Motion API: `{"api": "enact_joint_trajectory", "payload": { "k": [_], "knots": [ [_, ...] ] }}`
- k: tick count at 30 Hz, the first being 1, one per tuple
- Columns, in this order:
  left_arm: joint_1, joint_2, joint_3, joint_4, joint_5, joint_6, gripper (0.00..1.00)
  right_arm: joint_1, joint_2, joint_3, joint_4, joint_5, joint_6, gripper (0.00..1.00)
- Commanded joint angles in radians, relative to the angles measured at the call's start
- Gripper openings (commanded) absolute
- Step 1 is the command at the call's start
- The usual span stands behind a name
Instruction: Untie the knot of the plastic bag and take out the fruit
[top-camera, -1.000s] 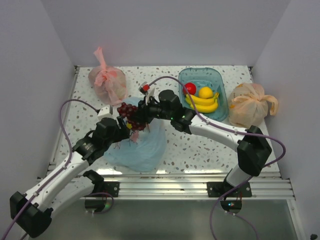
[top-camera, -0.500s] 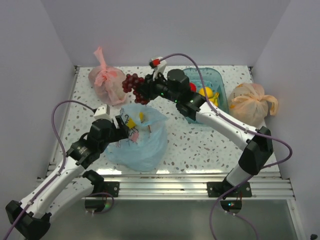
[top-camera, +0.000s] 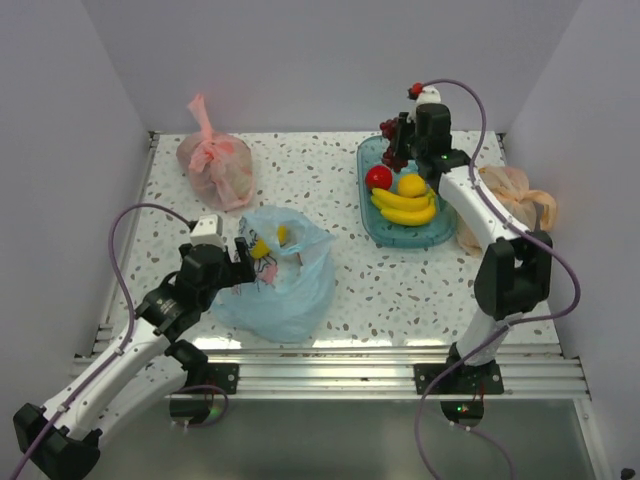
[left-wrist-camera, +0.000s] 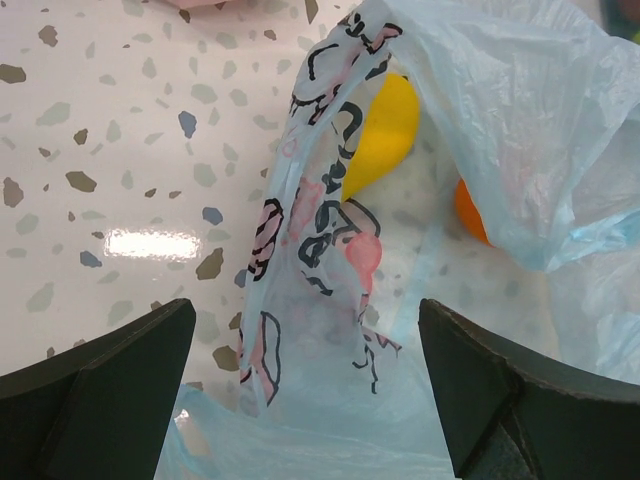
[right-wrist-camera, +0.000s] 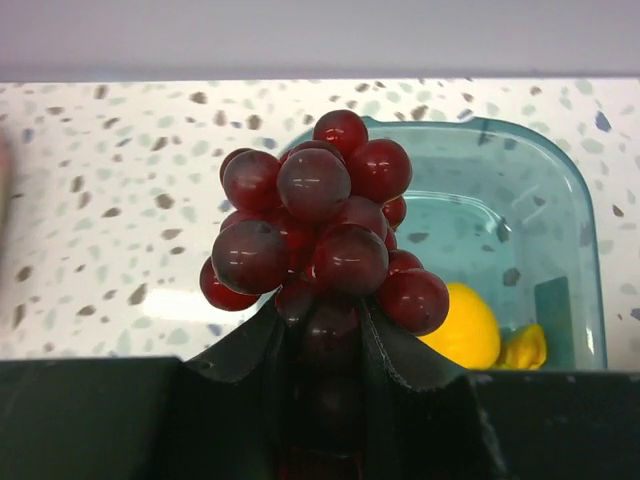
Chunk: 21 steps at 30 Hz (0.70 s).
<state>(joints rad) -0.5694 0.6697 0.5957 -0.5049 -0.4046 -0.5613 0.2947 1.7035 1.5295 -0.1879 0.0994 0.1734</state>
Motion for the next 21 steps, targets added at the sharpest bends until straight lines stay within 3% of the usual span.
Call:
{"api": "enact_joint_trajectory", "payload": {
  "k": [1, 4, 8, 9, 11, 14, 21],
  "knots": [
    [0.008, -0.009, -0.007, 0.074, -0.036, 0.069, 1.0, -0.054, 0.135, 0.092, -0.018, -0.003, 0.051, 0.1],
    [0.008, -0.002, -0.008, 0.078, -0.048, 0.075, 1.0, -0.091, 0.266, 0.196, -0.061, -0.01, 0.069, 0.18],
    [0.008, -0.002, -0.01, 0.082, -0.04, 0.075, 1.0, -0.106, 0.338, 0.287, -0.111, 0.022, 0.083, 0.54],
    [0.009, -0.004, -0.01, 0.085, -0.043, 0.078, 1.0, -0.106, 0.337, 0.281, -0.114, 0.043, 0.086, 0.76],
    [0.009, -0.004, -0.01, 0.085, -0.04, 0.08, 1.0, -0.104, 0.308, 0.249, -0.105, 0.057, 0.09, 0.93],
    [0.009, 0.001, -0.01, 0.089, -0.028, 0.08, 1.0, -0.1, 0.243, 0.195, -0.111, 0.033, 0.078, 0.99],
    [0.009, 0.016, -0.011, 0.1, -0.003, 0.089, 1.0, 0.027, 0.018, 0.055, -0.153, -0.095, -0.05, 0.98]
  ]
}}
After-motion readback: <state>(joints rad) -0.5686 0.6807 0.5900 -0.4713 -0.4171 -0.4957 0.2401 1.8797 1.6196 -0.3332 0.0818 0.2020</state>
